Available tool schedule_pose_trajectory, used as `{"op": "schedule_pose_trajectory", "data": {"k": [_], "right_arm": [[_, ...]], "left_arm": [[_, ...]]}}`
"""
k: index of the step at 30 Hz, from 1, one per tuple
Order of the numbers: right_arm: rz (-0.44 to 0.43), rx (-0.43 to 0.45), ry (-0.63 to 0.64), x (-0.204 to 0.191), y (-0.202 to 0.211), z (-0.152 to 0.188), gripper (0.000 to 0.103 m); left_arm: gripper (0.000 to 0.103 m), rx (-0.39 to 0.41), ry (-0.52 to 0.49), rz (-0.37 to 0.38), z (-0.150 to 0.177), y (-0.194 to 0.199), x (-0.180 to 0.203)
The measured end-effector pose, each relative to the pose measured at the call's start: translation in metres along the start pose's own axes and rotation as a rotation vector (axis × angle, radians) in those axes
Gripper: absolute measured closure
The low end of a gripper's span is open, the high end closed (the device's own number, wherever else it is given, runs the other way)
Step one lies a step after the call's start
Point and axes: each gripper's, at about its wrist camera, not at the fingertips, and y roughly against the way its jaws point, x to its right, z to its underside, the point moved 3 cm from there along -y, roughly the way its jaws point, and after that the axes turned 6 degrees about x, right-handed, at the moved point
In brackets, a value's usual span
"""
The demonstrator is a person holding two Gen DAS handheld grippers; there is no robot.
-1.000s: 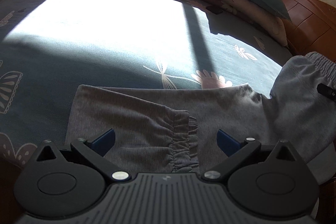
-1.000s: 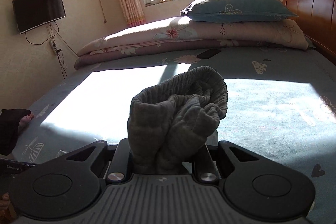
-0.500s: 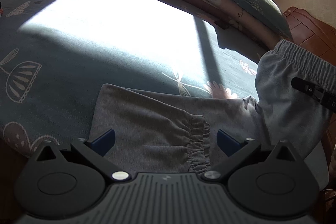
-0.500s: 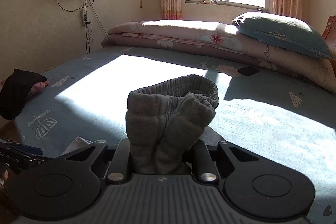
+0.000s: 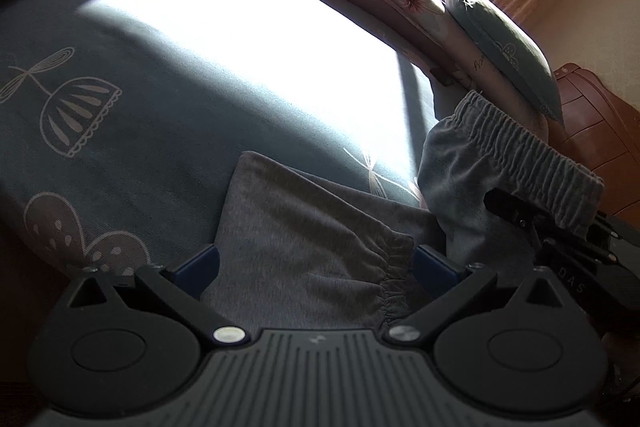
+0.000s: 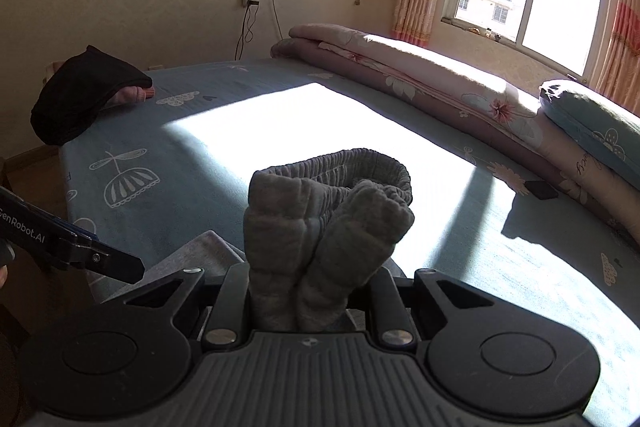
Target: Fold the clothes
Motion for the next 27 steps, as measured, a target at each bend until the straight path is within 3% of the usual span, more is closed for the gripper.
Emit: {"op": "schedule_pose_trajectory", "data": {"k": [5,16,22,27], "right_arm": [[-0.001,-0.021,0.102,-0.026,-0.019,0.008,0.082],[0.029,-0.057,0.545,-0.117,-0.046,0.058,0.082],[0.027,-0.076,0.611,-0.133,-0.062,0.074,0.081],[0.039,-0.060,0.585,-0.129,-0.059,0.065,0.083]], "left_arm": [[0.001,0.021,0.048,-0.030,-0.002,0.004,-0.018],[0.001,0.014,0.081,-0.074,0.001,0.003,-0.041],[0.001,0.026,0.087,-0.093,0.001,0.010,-0.050],[0.001,0.054,0.106,-0.102,-0.003,0.019,-0.059]]}}
